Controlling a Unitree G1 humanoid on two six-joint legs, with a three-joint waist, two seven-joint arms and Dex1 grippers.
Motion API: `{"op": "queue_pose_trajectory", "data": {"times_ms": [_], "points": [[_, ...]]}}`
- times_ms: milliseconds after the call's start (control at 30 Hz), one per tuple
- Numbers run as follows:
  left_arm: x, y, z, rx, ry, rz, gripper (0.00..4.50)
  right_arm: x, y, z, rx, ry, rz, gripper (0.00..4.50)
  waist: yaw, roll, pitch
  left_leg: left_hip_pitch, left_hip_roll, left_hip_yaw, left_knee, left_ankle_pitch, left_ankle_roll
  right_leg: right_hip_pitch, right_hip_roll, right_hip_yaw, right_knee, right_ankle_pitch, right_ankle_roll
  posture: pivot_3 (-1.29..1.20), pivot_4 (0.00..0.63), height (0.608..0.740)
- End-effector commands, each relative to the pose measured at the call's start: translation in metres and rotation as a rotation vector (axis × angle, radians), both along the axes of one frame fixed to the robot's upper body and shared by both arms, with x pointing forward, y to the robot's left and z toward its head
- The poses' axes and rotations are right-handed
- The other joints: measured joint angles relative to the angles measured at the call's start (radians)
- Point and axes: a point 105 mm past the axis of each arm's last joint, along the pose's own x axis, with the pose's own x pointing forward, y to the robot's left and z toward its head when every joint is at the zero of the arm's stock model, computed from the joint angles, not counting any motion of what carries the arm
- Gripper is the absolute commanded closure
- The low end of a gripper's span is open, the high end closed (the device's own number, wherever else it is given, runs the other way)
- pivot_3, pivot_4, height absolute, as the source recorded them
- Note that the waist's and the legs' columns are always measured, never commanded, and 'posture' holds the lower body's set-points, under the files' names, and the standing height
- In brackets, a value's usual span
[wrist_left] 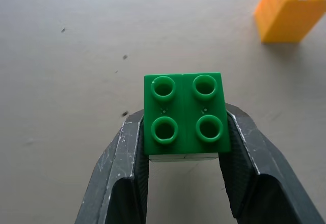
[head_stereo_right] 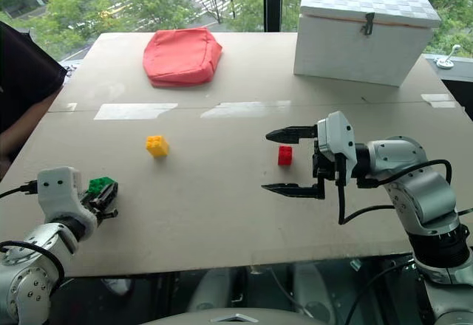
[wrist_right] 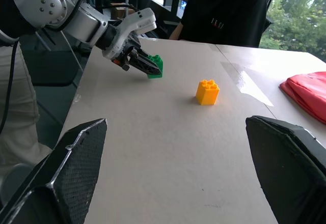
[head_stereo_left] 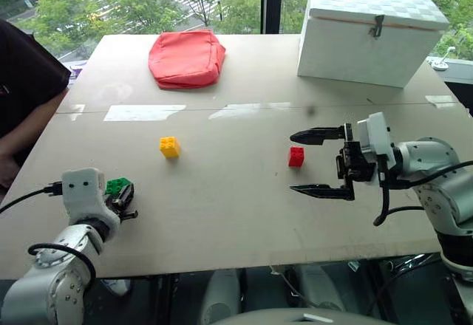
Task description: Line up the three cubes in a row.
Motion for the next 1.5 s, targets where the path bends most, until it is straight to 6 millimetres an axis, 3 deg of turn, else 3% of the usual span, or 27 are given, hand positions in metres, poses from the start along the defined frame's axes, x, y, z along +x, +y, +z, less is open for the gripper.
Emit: {"op": "queue_pose_trajectory", "data": {"times_ms": [33,133,233,500,700,933,1500], "points": [[0.001,-0.072,0.03,-0.047,-0.077,-0.561,3.23,-0.007,-0.008,0.009,0.008,-0.039,-0.043,0.0,0.006,0.0,0.0,0.0,0.0,0.0,0.0,0.0,0.0,0.0,-0.001,0.0,0.0,0.0,0.0,0.0,0.15,0.74],[0.001,-0.097,0.03,0.034,-0.026,-0.868,3.23,-0.007,-0.012,0.008,0.012,-0.054,-0.102,0.0,0.014,0.001,0.0,0.0,-0.001,0.001,0.0,0.0,0.0,0.0,-0.002,-0.001,-0.001,0.0,0.0,0.0,0.15,0.74],[0.024,-0.116,0.028,0.123,-0.005,-1.11,3.23,-0.009,-0.02,0.005,0.007,-0.064,-0.184,0.0,0.019,0.002,0.0,0.0,-0.002,0.001,0.0,0.0,0.0,0.0,-0.002,-0.001,-0.001,0.0,0.001,0.0,0.15,0.74],[0.092,-0.147,0.004,0.283,0.029,-1.424,3.23,-0.022,-0.044,-0.005,-0.012,0.007,-0.377,0.0,0.017,0.001,0.001,-0.002,-0.004,0.002,0.0,0.0,0.001,0.0,0.001,-0.001,-0.001,-0.001,0.001,0.0,0.15,0.74],[0.122,-0.167,0.005,0.331,0.001,-1.508,3.23,-0.032,-0.059,-0.014,-0.075,0.046,-0.473,0.0,0.016,-0.002,0.002,-0.003,-0.003,0.005,0.001,0.0,0.001,0.0,0.004,0.0,-0.002,-0.001,0.002,0.0,0.15,0.74],[0.128,-0.178,0.006,0.397,0.03,-1.586,3.23,-0.034,-0.071,-0.022,-0.094,0.091,-0.555,0.0,0.014,-0.003,0.002,-0.003,-0.003,0.001,0.002,0.0,0.001,0.001,0.004,0.001,-0.001,-0.002,0.004,0.0,0.15,0.74],[0.133,-0.193,0.009,0.434,0.021,-1.584,3.23,-0.036,-0.07,-0.024,-0.089,0.094,-0.561,0.0,0.015,-0.003,0.002,-0.003,-0.003,-0.001,0.003,0.0,0.001,0.001,0.004,0.001,0.0,-0.003,0.005,0.0,0.15,0.74]]}}
